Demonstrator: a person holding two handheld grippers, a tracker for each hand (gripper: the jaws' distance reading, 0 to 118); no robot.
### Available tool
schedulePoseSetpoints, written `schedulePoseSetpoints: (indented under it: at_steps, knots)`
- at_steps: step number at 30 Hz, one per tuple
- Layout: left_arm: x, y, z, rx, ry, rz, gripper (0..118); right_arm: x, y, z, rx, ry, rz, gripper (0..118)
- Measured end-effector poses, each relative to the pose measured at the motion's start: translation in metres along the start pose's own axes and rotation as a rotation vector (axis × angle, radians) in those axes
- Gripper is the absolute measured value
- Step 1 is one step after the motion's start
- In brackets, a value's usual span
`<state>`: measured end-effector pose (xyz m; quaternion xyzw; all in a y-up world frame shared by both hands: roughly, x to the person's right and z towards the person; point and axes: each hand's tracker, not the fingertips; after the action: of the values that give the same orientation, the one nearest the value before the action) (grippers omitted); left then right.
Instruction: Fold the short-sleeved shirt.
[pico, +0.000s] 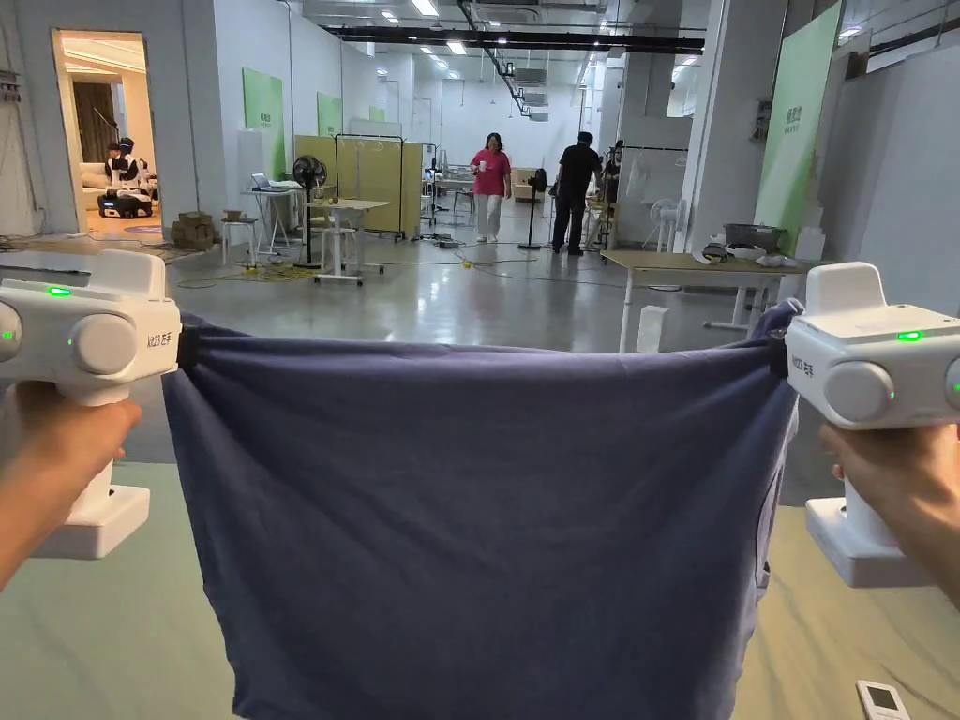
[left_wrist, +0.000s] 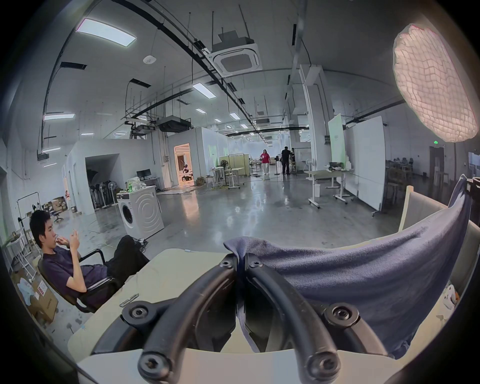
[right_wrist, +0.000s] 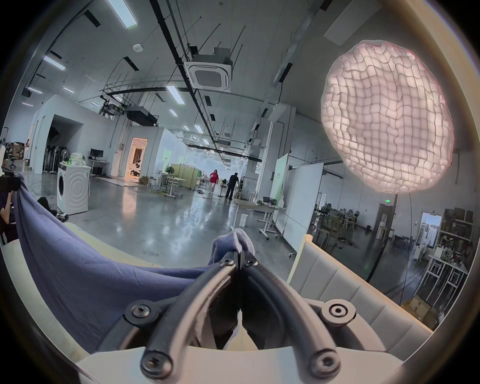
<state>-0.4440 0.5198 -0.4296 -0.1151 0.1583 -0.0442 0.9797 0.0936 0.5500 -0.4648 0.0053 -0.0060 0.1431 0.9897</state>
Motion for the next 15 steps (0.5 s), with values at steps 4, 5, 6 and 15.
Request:
schedulePoseSetpoints:
  at_steps: [4, 5, 6, 15]
  knots:
    - [0.0, 0.017, -0.009, 0.032, 0.006, 0.011, 5, 0.004, 0.018, -0.012, 0.03, -0.014, 0.003, 1]
    - [0.002, 0.02, -0.004, 0.037, 0.004, 0.009, 5, 0.005, 0.02, -0.012, 0.037, -0.017, 0.007, 1]
    - [0.006, 0.02, 0.006, 0.041, 0.003, 0.004, 5, 0.006, 0.018, -0.018, 0.042, -0.019, 0.005, 1]
    - [0.006, -0.043, 0.019, 0.018, -0.039, -0.005, 5, -0.002, -0.042, 0.033, 0.004, 0.007, -0.001, 1]
